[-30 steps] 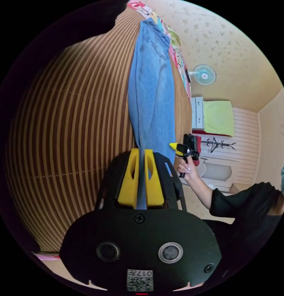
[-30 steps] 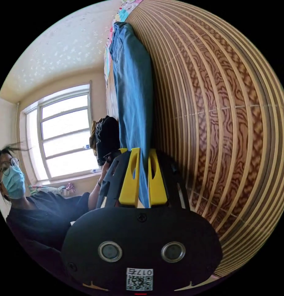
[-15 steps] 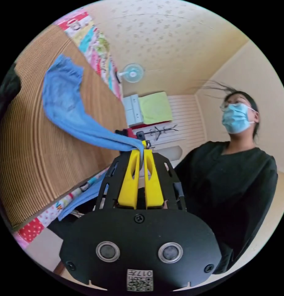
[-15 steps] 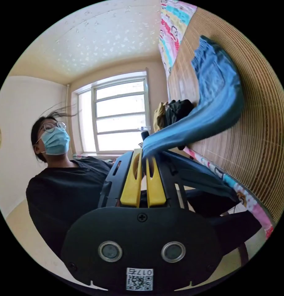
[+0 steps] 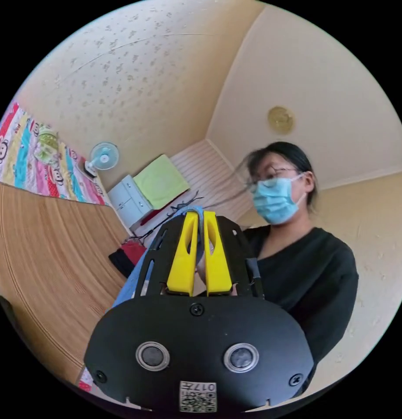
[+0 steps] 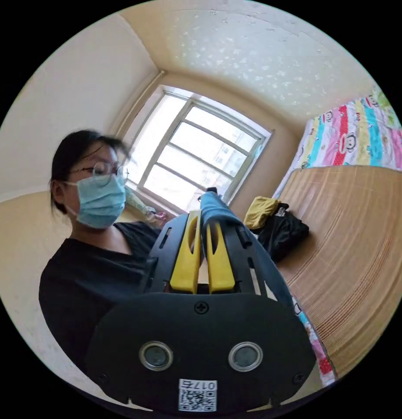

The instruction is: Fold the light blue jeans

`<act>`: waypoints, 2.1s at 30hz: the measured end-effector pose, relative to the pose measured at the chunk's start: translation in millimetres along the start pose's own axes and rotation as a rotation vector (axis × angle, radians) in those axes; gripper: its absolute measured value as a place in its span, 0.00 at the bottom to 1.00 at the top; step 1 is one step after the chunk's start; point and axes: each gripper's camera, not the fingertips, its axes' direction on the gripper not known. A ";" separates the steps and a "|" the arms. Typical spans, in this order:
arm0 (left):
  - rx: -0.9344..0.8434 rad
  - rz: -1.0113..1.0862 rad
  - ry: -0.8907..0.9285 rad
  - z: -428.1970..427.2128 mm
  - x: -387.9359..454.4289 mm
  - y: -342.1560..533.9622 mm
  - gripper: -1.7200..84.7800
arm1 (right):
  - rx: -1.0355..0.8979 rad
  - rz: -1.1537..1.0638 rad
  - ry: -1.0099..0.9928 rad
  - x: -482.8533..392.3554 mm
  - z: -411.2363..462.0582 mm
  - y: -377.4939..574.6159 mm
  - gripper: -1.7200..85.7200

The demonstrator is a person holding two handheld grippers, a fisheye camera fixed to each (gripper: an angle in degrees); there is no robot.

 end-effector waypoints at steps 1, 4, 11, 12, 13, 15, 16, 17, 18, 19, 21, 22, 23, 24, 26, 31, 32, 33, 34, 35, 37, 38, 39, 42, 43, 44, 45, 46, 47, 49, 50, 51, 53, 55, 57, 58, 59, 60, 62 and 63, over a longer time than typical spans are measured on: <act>-0.028 -0.017 -0.087 2.1 -17.8 -11.1 0.02 | 0.017 0.055 0.081 17.4 -2.1 -6.1 0.02; -0.102 -0.164 -0.220 9.7 -93.4 -30.7 0.02 | -0.013 0.140 0.252 80.5 2.6 -21.9 0.02; -0.176 -0.334 -0.385 19.8 -242.9 -19.6 0.02 | -0.082 0.279 0.426 242.0 28.4 -35.2 0.03; -0.205 -0.354 -0.416 24.7 -257.1 -5.9 0.02 | -0.085 0.280 0.436 248.9 31.9 -29.9 0.03; -0.226 -0.382 -0.429 29.5 -267.7 12.1 0.02 | -0.091 0.292 0.444 260.4 38.3 -16.0 0.03; -0.244 -0.434 -0.419 36.9 -279.1 48.0 0.02 | -0.109 0.330 0.450 275.2 46.6 13.7 0.03; -0.254 -0.468 -0.403 42.3 -284.3 76.7 0.02 | -0.124 0.361 0.455 283.7 52.3 39.1 0.03; -0.259 -0.487 -0.400 44.8 -286.4 91.3 0.02 | -0.143 0.405 0.449 293.3 59.3 69.4 0.04; -0.274 -0.535 -0.407 49.8 -290.2 123.5 0.03 | -0.156 0.429 0.442 298.3 63.4 85.3 0.04; -0.295 -0.595 -0.425 54.0 -294.3 156.7 0.04 | -0.187 0.482 0.425 308.9 72.2 118.5 0.05; -0.336 -0.699 -0.468 58.6 -301.2 204.8 0.06 | -0.233 0.591 0.417 327.1 84.5 169.9 0.06; -0.366 -0.778 -0.507 59.6 -306.4 234.0 0.08 | -0.250 0.679 0.425 340.0 89.2 203.5 0.07; -0.381 -0.819 -0.525 59.2 -309.4 246.8 0.09 | -0.255 0.769 0.425 352.4 89.9 232.3 0.09; -0.395 -0.915 -0.547 56.3 -316.2 267.6 0.12 | -0.246 0.808 0.420 357.7 88.5 244.2 0.10; -0.322 -0.979 -0.520 48.5 -321.2 279.9 0.15 | -0.158 0.943 0.388 374.9 73.9 272.7 0.15; -0.278 -0.894 -0.632 47.3 -355.7 248.1 0.19 | -0.014 0.952 0.373 412.6 48.3 256.9 0.18; -0.291 -0.885 -0.639 50.1 -363.3 244.9 0.19 | -0.023 0.939 0.374 427.3 48.7 246.4 0.18; -0.314 -0.873 -0.631 57.0 -378.8 240.2 0.20 | -0.031 0.932 0.372 434.4 50.1 241.1 0.19; -0.337 -0.861 -0.612 65.2 -392.8 237.5 0.20 | -0.056 0.919 0.364 447.9 55.0 231.4 0.19; -0.353 -0.857 -0.605 70.0 -399.4 237.1 0.19 | -0.095 0.916 0.359 460.4 62.6 223.8 0.19; -0.404 -0.849 -0.558 89.5 -418.5 239.4 0.18 | -0.160 0.915 0.334 475.3 76.7 217.7 0.17; -0.404 -0.858 -0.548 93.6 -421.0 241.0 0.18 | -0.185 0.916 0.318 481.6 85.0 217.3 0.16; -0.378 -0.864 -0.563 97.2 -419.3 242.6 0.18 | -0.187 0.919 0.312 483.5 87.6 218.0 0.16; -0.322 -0.872 -0.607 103.8 -407.1 252.1 0.16 | -0.119 0.955 0.264 484.8 85.9 227.9 0.14; -0.315 -0.894 -0.627 106.5 -403.2 257.9 0.15 | -0.095 0.982 0.239 483.3 84.4 235.3 0.13; -0.324 -0.906 -0.643 108.0 -401.5 260.9 0.15 | -0.089 1.028 0.201 482.3 84.1 244.2 0.12; -0.359 -0.921 -0.646 112.4 -399.8 267.0 0.13 | -0.094 1.048 0.178 481.4 84.6 248.2 0.12; -0.391 -0.949 -0.623 115.0 -399.1 273.7 0.12 | -0.098 1.076 0.140 476.1 85.4 254.5 0.11; -0.400 -0.966 -0.605 115.1 -398.3 276.7 0.12 | -0.088 1.071 0.106 466.2 85.2 256.8 0.10; -0.368 -0.949 -0.502 111.3 -383.7 277.2 0.10 | -0.040 1.031 0.025 447.0 84.8 254.0 0.10; -0.350 -0.934 -0.476 109.8 -377.8 274.7 0.10 | -0.010 1.001 -0.032 432.8 86.5 247.8 0.09; -0.321 -0.909 -0.436 107.1 -365.3 267.4 0.09 | 0.001 0.983 -0.055 425.6 88.0 243.3 0.09; -0.303 -0.857 -0.426 102.6 -343.9 249.4 0.09 | 0.022 0.907 -0.120 397.5 97.2 216.9 0.09; -0.295 -0.767 -0.460 95.1 -313.1 216.6 0.09 | 0.014 0.846 -0.134 379.0 105.8 190.1 0.08; -0.270 -0.708 -0.482 86.0 -292.8 190.8 0.09 | 0.002 0.783 -0.138 362.8 115.2 159.4 0.08; -0.252 -0.665 -0.493 78.4 -279.0 172.6 0.09 | -0.010 0.740 -0.140 352.7 122.2 137.9 0.08; -0.244 -0.639 -0.499 74.3 -271.5 163.3 0.09 | -0.028 0.689 -0.138 341.0 130.4 115.0 0.08; -0.230 -0.586 -0.511 65.8 -255.2 145.1 0.09 | -0.040 0.662 -0.137 334.7 135.4 103.3 0.08; -0.208 -0.509 -0.526 51.9 -228.2 120.4 0.09 | -0.077 0.558 -0.150 306.6 161.2 57.2 0.08; -0.195 -0.465 -0.545 41.0 -207.8 105.7 0.09 | -0.087 0.533 -0.157 299.4 169.3 46.4 0.08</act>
